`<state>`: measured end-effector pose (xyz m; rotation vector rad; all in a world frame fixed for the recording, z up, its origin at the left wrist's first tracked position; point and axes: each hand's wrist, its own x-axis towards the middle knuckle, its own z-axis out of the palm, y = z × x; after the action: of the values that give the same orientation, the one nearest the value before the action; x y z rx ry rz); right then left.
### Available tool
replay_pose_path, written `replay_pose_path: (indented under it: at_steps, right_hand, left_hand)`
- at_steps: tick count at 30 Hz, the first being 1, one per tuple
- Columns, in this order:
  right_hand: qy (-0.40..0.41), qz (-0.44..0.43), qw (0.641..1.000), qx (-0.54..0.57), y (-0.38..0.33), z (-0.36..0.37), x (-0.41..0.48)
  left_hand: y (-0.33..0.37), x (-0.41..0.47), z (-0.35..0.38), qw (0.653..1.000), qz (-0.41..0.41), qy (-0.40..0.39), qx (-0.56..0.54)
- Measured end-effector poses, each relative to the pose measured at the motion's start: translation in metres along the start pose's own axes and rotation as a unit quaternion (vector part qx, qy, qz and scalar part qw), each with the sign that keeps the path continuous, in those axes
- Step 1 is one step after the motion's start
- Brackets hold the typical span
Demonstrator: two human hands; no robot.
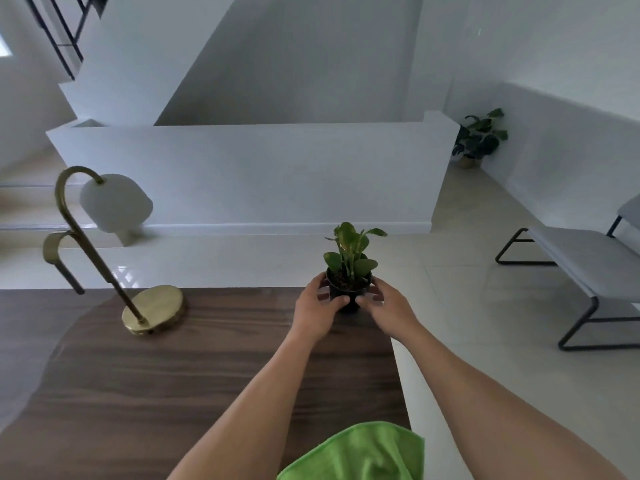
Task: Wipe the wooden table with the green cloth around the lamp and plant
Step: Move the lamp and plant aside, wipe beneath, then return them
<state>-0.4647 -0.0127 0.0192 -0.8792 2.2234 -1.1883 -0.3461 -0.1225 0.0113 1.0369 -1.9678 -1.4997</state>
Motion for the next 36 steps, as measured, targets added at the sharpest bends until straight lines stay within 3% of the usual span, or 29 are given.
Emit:
replay_pose_path:
  at_steps: [19,29,36]
  right_hand:
    - [-0.084,-0.037,0.995,-0.025,-0.132,0.209,-0.027]
    - [-0.077,-0.023,0.996,-0.042,-0.14,0.251,-0.014]
    - [-0.007,-0.041,0.981,-0.189,-0.143,0.26,-0.019]
  left_hand:
    - [-0.076,-0.035,-0.227,0.995,0.001,0.099,0.019]
    - [-0.094,-0.022,-0.253,0.995,0.0,0.099,0.009]
    - [-0.091,-0.019,-0.24,0.989,-0.035,0.139,0.043]
